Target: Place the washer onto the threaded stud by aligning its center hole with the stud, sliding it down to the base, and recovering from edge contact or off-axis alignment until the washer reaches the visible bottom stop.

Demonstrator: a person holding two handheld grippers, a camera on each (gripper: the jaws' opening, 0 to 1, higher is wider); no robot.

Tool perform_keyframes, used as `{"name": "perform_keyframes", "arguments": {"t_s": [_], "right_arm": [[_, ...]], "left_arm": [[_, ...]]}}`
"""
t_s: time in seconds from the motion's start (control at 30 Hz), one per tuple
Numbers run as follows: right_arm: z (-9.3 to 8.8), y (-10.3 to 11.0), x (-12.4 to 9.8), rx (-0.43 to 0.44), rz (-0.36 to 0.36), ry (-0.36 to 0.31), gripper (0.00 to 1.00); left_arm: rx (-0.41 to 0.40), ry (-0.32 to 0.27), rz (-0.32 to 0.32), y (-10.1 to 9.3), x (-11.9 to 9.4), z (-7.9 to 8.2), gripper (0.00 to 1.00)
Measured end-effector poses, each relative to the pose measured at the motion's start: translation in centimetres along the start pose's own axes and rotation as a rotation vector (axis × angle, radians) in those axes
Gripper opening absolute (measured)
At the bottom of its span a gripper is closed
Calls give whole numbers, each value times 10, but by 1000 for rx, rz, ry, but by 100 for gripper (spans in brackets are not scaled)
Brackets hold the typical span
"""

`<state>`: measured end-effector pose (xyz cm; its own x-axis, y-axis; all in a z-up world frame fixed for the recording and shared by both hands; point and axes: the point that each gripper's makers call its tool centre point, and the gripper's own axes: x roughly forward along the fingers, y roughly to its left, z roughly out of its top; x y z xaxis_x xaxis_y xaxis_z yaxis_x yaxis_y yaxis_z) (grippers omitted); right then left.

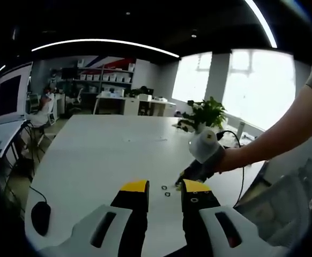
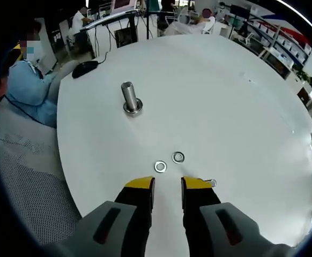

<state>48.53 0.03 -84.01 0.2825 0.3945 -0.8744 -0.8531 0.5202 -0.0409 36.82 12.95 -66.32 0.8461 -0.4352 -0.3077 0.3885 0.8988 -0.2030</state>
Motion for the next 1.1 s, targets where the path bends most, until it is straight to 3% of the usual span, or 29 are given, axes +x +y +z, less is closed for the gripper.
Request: {"name": "perform_keyframes", "arguments": {"t_s": [1.1], "right_arm": [[-8,9,21,5,25,24,22]], "left_arm": [[-4,13,1,1,1,-3,22]]}}
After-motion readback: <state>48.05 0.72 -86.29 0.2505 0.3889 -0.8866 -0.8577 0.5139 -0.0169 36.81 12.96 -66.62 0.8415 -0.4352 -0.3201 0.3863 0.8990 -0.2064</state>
